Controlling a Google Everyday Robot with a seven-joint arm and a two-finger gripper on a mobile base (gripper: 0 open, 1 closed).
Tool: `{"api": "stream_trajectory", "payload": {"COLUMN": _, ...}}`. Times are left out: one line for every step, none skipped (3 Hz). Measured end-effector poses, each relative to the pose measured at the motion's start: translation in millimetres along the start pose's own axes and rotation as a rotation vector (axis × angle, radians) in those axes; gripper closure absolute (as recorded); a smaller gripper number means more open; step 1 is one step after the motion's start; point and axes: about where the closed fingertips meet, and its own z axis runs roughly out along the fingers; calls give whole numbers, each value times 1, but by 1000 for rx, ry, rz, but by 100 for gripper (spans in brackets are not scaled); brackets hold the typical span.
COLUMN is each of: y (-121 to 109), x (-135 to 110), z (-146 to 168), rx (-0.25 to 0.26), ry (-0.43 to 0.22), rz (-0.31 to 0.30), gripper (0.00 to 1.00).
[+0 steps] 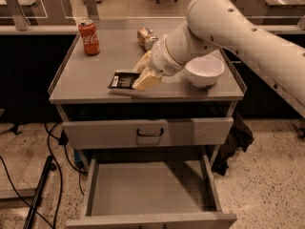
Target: Pick rxbar chocolate from middle drawer and place on counter
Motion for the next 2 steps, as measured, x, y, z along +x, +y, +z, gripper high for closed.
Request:
{"api": "stream_trajectory", "payload": {"y": -6, "x": 10, "z": 8, "rx": 1, "ry": -5, "rz": 22, "gripper": 100}}
{"api": "stream_trajectory", "payload": {"y": -12, "x": 28, "z": 24, "rx": -3, "ry": -17, "rz": 51, "gripper": 100}}
